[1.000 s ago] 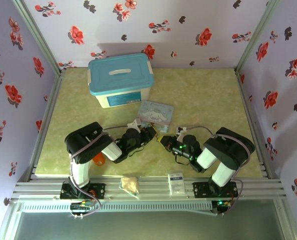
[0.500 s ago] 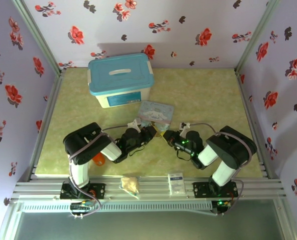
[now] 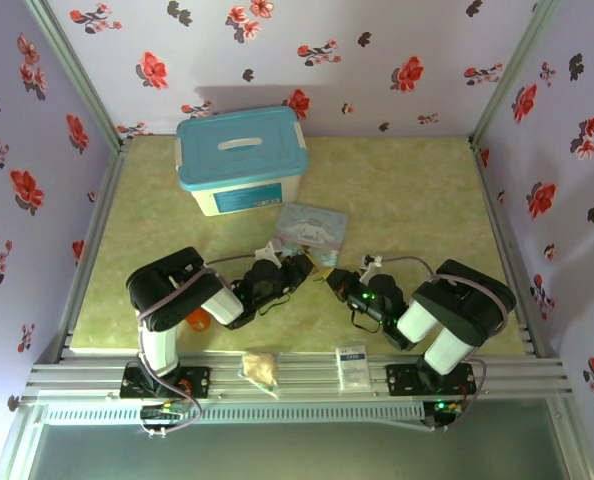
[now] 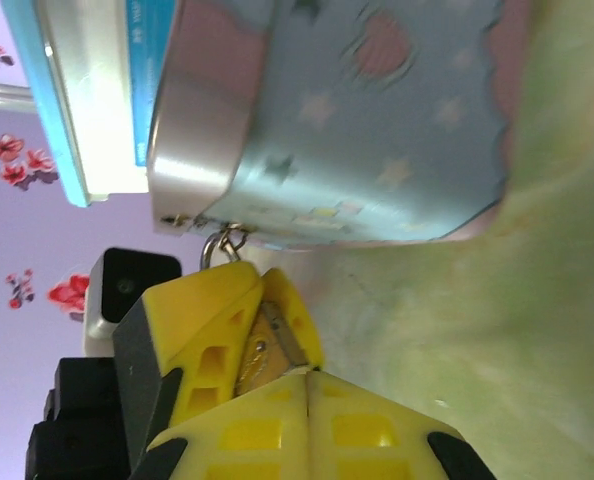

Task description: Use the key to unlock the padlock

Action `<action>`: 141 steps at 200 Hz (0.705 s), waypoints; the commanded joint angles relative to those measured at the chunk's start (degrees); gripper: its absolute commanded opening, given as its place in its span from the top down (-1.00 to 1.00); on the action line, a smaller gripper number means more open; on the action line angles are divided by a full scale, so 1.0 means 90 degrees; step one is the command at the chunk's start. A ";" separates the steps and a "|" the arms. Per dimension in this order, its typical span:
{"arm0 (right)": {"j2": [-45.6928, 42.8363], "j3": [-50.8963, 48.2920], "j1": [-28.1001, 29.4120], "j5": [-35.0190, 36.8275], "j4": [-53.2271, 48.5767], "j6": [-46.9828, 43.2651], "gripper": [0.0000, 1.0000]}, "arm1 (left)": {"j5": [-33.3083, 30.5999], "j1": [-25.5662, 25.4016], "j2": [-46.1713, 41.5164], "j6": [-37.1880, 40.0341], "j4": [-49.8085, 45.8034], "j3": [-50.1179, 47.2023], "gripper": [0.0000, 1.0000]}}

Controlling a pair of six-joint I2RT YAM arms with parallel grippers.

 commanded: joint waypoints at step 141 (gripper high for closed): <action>-0.4167 0.0493 0.0750 0.1650 -0.4210 -0.1843 1.00 | -0.1057 -0.0592 -0.1169 -0.0481 0.0191 -0.0436 -0.05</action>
